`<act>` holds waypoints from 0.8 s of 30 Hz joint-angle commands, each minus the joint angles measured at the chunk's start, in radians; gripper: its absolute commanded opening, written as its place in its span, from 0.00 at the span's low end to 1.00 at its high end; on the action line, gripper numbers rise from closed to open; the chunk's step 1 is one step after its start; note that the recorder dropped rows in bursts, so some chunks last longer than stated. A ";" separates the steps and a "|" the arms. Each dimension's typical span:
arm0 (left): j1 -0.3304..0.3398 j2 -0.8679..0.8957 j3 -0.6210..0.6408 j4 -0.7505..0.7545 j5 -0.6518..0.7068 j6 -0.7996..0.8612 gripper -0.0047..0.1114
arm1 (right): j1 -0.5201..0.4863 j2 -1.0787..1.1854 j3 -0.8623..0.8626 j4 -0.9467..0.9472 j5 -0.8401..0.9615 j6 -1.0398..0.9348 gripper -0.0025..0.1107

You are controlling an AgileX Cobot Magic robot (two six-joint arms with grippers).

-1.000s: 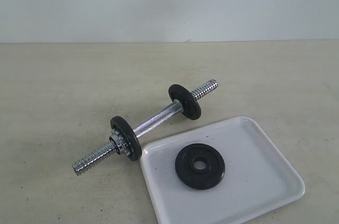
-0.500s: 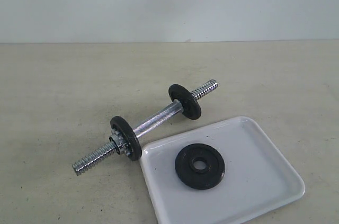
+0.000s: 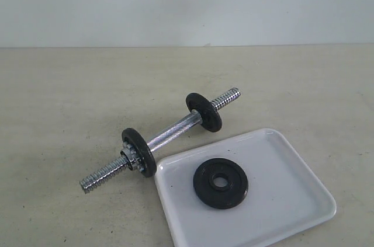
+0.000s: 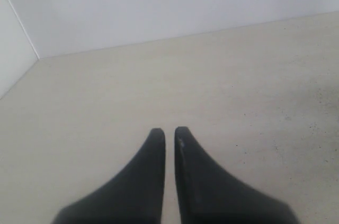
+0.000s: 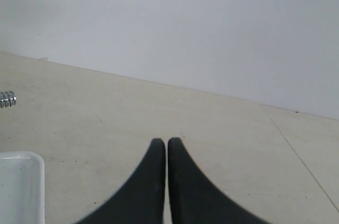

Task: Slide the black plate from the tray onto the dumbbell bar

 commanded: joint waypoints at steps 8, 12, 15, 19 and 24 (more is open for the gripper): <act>-0.008 -0.002 0.004 -0.011 0.001 -0.011 0.08 | -0.009 -0.005 -0.001 -0.002 -0.005 -0.002 0.02; -0.008 -0.002 0.004 -0.011 0.001 -0.011 0.08 | -0.009 -0.005 -0.001 -0.002 -0.005 -0.002 0.02; -0.008 -0.002 0.004 -0.009 0.001 -0.011 0.08 | -0.009 -0.005 -0.001 -0.002 -0.005 -0.002 0.02; -0.008 -0.002 0.004 -0.009 0.001 -0.011 0.08 | -0.006 -0.005 -0.001 -0.002 -0.005 -0.002 0.02; -0.008 -0.002 0.004 -0.009 0.001 -0.011 0.08 | 0.042 -0.005 -0.001 -0.002 -0.005 -0.002 0.02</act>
